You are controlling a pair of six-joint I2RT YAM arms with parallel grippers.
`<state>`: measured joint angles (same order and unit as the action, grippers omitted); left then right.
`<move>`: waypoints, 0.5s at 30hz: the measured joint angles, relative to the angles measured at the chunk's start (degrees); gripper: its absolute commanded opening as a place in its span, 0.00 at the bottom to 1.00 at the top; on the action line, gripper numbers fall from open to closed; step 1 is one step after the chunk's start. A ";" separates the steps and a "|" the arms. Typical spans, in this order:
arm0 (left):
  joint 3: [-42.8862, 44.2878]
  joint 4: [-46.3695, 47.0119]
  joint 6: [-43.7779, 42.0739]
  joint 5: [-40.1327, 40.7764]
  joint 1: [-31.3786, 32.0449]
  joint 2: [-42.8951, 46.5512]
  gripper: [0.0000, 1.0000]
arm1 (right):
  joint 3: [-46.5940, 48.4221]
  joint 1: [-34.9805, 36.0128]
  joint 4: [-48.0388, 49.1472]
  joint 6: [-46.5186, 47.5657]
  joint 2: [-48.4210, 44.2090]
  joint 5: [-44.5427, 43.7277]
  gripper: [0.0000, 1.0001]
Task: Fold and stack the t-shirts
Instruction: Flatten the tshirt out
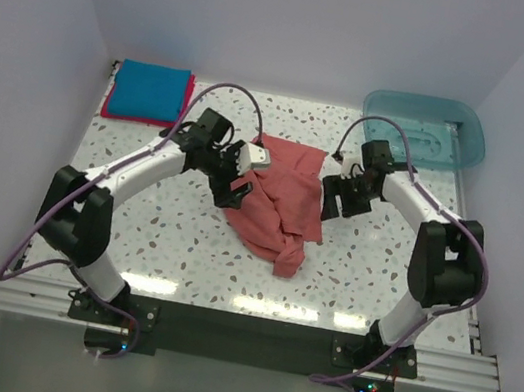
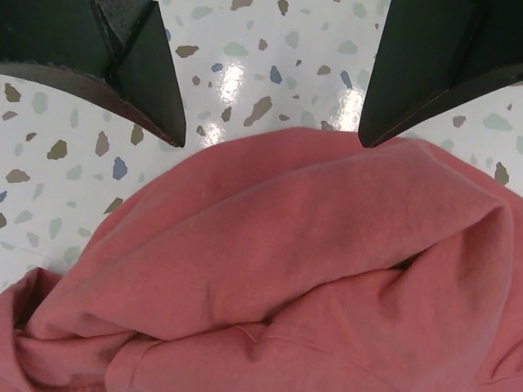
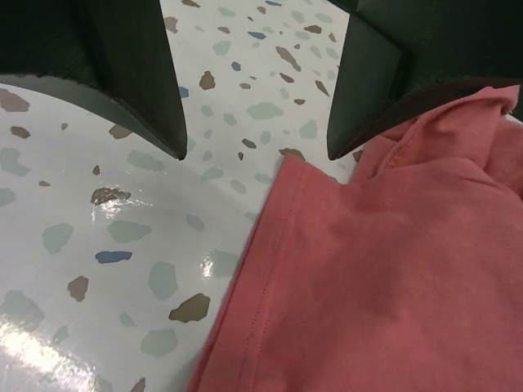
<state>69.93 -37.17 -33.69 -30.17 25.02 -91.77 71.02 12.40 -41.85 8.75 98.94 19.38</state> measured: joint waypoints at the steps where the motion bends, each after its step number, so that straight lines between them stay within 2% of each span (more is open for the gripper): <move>1: 0.15 0.83 -0.33 0.13 0.33 -0.94 0.92 | -0.63 -0.07 0.48 -0.52 0.52 0.00 0.71; 4: 0.26 2.86 -1.09 0.31 0.98 -3.23 0.94 | -2.10 -0.07 2.62 -2.32 2.03 -0.02 0.68; 8: -0.28 6.43 -1.57 0.68 1.16 -3.28 0.99 | -4.68 0.72 6.58 -4.39 3.52 -0.70 0.69; 11: -2.16 10.49 -1.51 1.92 1.16 -2.51 1.00 | -6.58 3.15 9.01 -5.42 3.67 -2.05 0.72; 15: -2.56 11.21 -2.64 1.70 1.16 -2.49 1.00 | -6.75 7.21 11.69 -6.64 3.82 -3.58 0.70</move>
<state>67.37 -25.96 -36.34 -28.47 26.17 -94.26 64.27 19.62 -30.15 2.11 102.76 15.79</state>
